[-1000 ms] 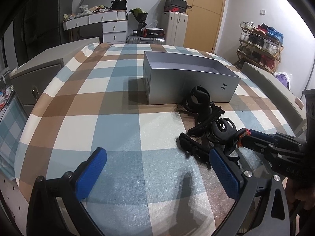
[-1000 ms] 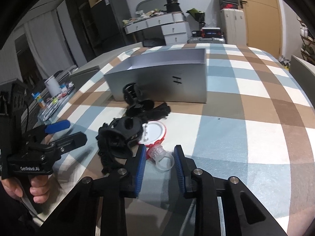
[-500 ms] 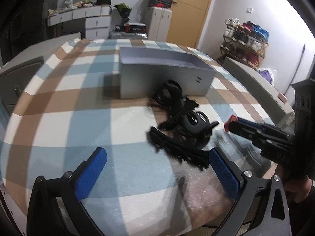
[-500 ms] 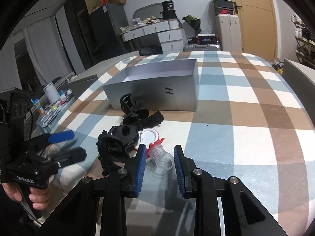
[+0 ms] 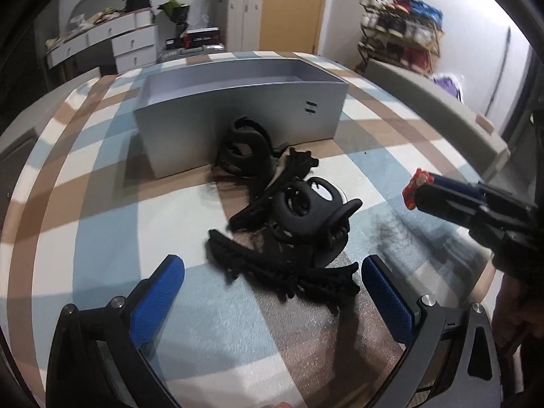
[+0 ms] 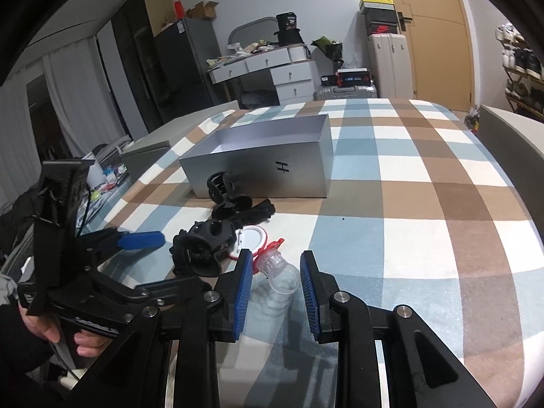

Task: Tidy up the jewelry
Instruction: 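Grasp the clear ring holder with the right tool while the left grasps a black headband, then carry headband and ring holder into the grey box and open both tools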

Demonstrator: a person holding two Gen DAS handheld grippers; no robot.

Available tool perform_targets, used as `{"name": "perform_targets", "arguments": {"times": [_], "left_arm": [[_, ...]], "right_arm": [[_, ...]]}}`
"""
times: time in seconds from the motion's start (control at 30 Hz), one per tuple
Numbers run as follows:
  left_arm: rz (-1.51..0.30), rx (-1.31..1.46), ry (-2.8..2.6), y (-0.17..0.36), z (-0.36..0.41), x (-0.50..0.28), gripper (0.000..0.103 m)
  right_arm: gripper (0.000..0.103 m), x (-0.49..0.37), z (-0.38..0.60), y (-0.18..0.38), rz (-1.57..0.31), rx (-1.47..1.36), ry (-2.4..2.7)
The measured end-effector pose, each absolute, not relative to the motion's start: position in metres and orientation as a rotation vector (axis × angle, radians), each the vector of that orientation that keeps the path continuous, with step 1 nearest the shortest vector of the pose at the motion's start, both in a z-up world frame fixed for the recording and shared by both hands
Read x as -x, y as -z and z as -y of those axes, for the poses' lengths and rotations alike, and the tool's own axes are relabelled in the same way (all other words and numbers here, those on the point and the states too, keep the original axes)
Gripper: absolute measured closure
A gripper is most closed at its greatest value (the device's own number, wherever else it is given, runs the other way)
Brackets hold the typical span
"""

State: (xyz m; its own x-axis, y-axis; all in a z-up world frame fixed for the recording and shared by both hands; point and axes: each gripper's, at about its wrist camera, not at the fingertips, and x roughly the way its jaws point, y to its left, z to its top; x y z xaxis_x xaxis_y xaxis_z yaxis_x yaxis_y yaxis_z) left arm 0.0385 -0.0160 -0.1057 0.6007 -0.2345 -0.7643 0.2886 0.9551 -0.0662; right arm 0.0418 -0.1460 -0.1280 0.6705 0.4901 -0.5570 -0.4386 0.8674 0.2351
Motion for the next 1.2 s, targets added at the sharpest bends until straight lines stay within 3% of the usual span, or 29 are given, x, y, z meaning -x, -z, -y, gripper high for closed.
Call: {"name": "perform_targets", "arguments": {"times": [0.3, 0.67, 1.2], "left_arm": [[-0.846, -0.236, 0.32, 0.106, 0.025, -0.029, 0.002], [-0.871, -0.205, 0.383, 0.101, 0.027, -0.026, 0.035], [-0.798, -0.151, 0.313, 0.09, 0.0, -0.01, 0.035]], "right_arm": [[0.075, -0.044, 0.148, 0.13, -0.661, -0.1, -0.525], [0.075, -0.042, 0.15, 0.129, -0.662, -0.109, -0.52], [0.075, -0.042, 0.149, 0.125, -0.669, -0.107, -0.514]]}}
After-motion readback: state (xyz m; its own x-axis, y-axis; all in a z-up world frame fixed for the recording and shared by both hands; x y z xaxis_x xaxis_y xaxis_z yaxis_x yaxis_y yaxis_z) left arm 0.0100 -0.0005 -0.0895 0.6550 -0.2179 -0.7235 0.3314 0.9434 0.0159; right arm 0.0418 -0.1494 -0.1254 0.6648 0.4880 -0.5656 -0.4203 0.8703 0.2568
